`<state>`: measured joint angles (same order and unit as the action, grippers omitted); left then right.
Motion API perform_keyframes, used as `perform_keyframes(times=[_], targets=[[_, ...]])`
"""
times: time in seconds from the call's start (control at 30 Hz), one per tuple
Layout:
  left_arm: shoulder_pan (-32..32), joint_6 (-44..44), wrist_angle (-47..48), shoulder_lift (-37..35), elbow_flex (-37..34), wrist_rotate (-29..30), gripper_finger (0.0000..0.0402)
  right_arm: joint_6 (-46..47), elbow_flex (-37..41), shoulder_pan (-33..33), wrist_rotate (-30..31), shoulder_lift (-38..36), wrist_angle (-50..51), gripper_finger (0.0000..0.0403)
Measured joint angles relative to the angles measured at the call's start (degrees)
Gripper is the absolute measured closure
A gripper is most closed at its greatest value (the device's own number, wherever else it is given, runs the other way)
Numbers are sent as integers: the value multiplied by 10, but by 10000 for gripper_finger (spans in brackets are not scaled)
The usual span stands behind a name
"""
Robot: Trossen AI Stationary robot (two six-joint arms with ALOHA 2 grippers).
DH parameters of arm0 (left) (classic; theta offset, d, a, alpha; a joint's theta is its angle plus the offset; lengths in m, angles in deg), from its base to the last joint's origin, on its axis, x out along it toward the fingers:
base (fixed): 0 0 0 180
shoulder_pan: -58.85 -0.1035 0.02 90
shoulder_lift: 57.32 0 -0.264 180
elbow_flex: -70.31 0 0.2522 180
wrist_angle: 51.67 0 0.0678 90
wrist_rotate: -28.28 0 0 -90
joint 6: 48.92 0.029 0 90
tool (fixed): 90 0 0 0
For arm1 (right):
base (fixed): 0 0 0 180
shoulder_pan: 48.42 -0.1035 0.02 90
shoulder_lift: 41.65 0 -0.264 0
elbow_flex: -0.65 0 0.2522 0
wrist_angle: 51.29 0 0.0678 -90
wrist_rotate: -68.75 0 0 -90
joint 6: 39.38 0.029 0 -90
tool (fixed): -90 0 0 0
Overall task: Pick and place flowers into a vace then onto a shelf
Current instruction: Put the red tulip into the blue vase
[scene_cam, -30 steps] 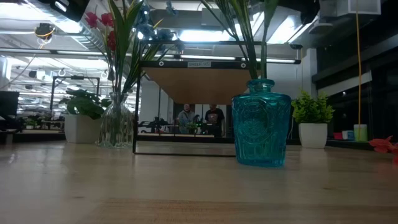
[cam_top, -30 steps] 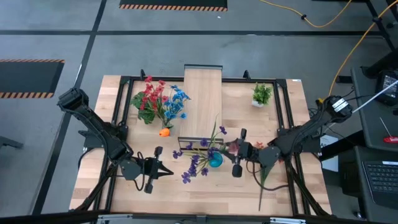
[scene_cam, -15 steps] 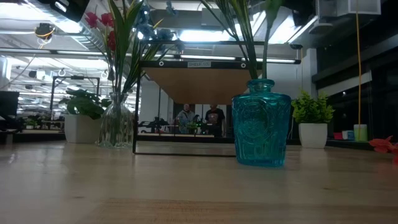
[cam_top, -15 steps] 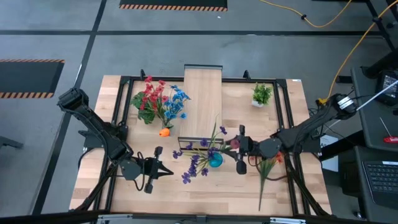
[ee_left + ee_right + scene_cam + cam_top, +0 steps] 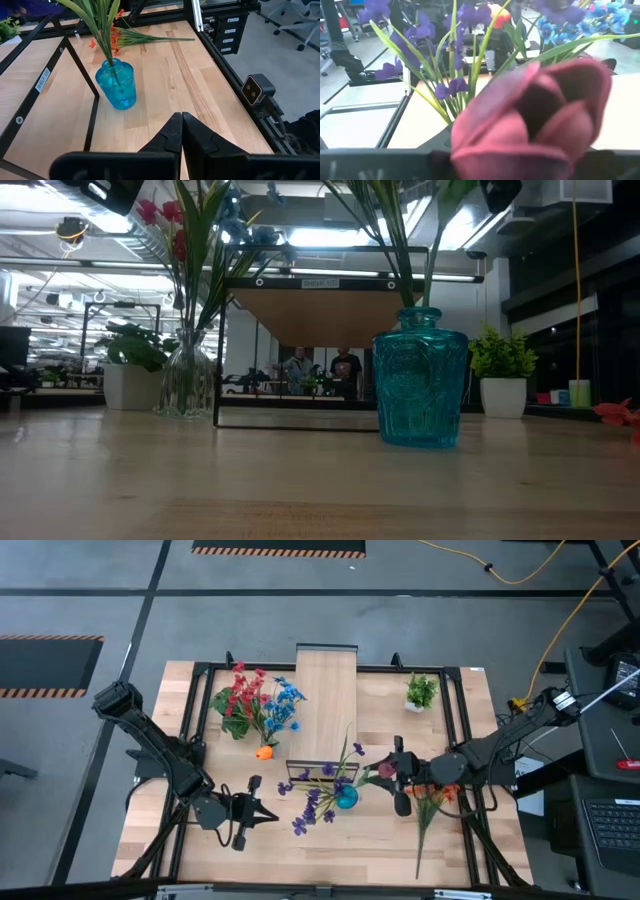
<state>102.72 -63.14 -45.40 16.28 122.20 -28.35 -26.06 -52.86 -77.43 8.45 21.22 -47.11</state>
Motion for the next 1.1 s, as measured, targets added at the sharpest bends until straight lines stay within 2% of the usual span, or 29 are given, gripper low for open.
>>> perform_keyframes(times=[0.3,0.53,0.83,1.1], targets=[[0,0,0,0,0,0,394,16,0,-1,-37,-20,13,269],[0,0,0,0,0,0,399,16,0,-1,-39,-19,30,270],[0,0,0,0,0,0,397,16,0,0,-39,30,35,270],[0,0,0,0,0,-6,398,17,0,-3,-39,30,34,270]])
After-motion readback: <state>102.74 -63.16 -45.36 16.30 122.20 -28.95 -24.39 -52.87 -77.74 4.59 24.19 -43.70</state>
